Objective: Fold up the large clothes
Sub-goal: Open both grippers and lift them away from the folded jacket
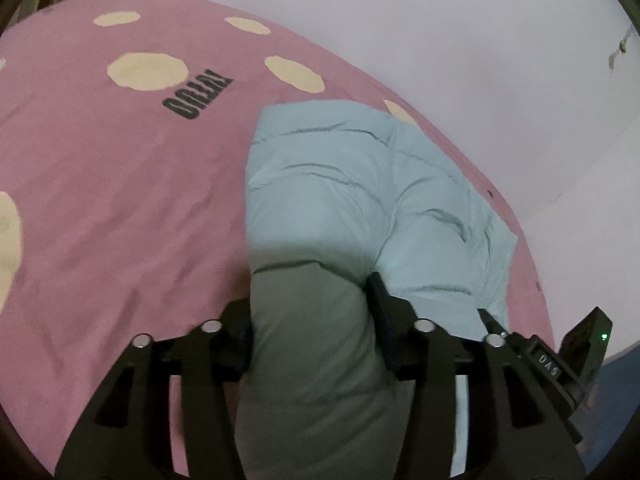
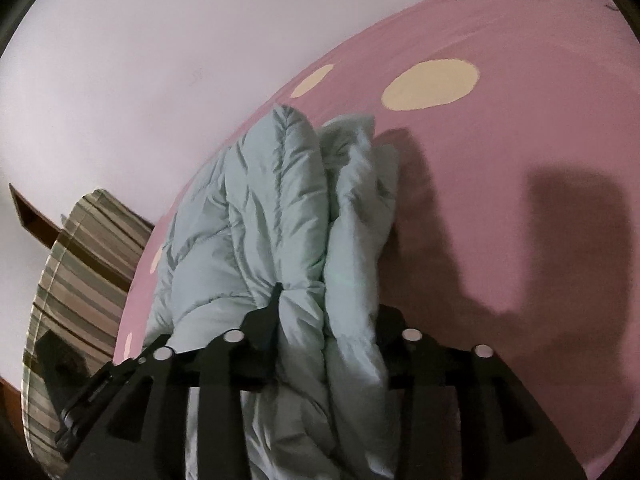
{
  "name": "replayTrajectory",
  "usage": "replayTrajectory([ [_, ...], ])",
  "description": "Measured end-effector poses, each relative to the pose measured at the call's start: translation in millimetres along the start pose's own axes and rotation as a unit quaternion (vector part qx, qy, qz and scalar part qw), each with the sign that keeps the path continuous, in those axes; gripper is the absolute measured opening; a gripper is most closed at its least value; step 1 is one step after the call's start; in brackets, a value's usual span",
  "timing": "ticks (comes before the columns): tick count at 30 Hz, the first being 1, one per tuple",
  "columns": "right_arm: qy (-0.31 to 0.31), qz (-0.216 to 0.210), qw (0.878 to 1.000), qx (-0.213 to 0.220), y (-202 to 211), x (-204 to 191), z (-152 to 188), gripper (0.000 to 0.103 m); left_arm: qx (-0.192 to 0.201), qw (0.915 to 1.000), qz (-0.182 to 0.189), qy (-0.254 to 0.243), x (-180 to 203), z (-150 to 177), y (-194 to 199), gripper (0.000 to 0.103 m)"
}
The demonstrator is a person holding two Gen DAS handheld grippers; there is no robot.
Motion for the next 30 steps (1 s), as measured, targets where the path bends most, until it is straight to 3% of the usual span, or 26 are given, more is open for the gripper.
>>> replayTrajectory([
  [3,-0.005,0.015,1.000,0.018,11.6,6.9,-4.7,0.052,0.005,0.9995,-0.025,-0.018,0.7,3.9,9.3,0.063],
  [12,-0.007,0.051,0.997,0.049,46.8,14.9,-11.9,0.052,0.012,0.9978,-0.046,-0.045,8.8,10.6,32.5,0.071],
  [19,0.055,0.085,0.993,0.058,80.7,-3.9,3.0,0.053,0.028,0.9932,-0.079,-0.081,19.8,15.4,56.6,0.078],
  [21,0.075,0.096,0.991,0.061,89.1,-8.8,10.4,0.062,0.037,0.9915,-0.086,-0.090,24.6,18.5,67.0,0.081],
  [30,0.137,0.123,0.981,0.066,113.8,-27.3,41.4,0.070,0.063,0.9820,-0.123,-0.129,38.8,34.4,108.0,0.091],
])
Point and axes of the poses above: each gripper's, at about its wrist camera, not at the fingertips, and y roughly against the way its jaws point, x to its right, z to its underside, the point moved 8 cm from there along -y, roughly the way its jaws point, and after that the axes turned 7 degrees about -y, right-handed, at the moved point
